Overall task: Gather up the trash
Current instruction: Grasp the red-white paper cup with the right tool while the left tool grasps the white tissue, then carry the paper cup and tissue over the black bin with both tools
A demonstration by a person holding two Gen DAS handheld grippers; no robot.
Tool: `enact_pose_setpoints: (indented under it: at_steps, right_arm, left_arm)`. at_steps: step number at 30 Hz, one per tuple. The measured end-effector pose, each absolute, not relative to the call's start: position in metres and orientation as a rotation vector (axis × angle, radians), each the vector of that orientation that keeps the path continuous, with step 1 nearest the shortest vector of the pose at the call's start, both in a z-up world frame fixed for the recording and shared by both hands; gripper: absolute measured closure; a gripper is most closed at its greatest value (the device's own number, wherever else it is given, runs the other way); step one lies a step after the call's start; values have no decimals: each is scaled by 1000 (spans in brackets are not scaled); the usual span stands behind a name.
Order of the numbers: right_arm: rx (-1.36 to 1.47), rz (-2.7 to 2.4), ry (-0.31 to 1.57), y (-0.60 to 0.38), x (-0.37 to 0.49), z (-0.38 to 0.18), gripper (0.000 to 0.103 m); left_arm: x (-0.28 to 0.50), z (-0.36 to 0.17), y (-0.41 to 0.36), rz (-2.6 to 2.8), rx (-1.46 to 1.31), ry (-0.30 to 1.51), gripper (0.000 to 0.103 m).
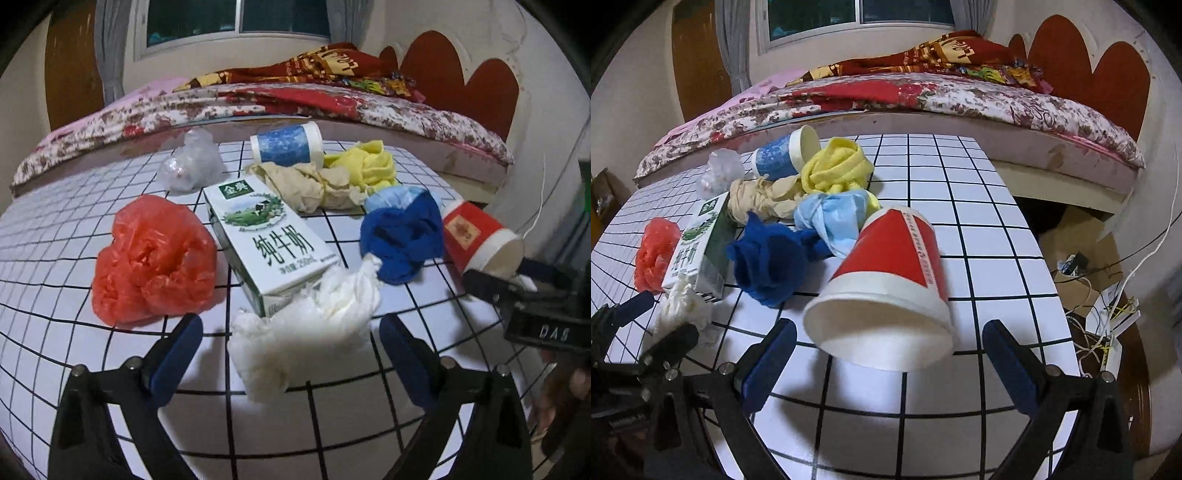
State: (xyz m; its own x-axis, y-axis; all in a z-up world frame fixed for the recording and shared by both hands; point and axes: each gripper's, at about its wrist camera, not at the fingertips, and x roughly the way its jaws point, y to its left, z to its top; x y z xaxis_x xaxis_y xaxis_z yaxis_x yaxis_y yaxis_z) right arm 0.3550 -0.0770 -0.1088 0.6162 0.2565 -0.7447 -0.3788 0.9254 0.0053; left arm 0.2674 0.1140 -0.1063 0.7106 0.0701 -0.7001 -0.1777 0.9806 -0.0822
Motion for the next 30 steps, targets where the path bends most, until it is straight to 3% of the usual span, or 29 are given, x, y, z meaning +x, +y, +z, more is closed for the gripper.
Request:
enact_pose_setpoints:
  at_steps: [2, 5, 8, 11, 13, 30]
  right_arm:
    - [-161, 372, 831, -77, 358, -109, 6]
    - [-156, 391, 851, -77, 363, -110, 31]
    - [-149, 413, 850, -78, 360, -108, 38]
    - [-141, 435, 837, -83, 353, -104, 48]
    - [-125, 454, 834, -89, 350, -102, 52]
    - [-175, 464, 540, -138, 271, -63, 54]
  left_arm:
    - [273, -109, 115, 135, -153, 787, 18]
    - [276, -114, 114, 120, -152, 822, 33]
    - [274, -114, 112, 95, -155, 827, 50]
    - [263, -110, 109, 89, -137, 787, 59]
    - [255, -109, 108, 88, -125, 768, 61]
    - [219, -84, 58, 20, -60, 631, 62]
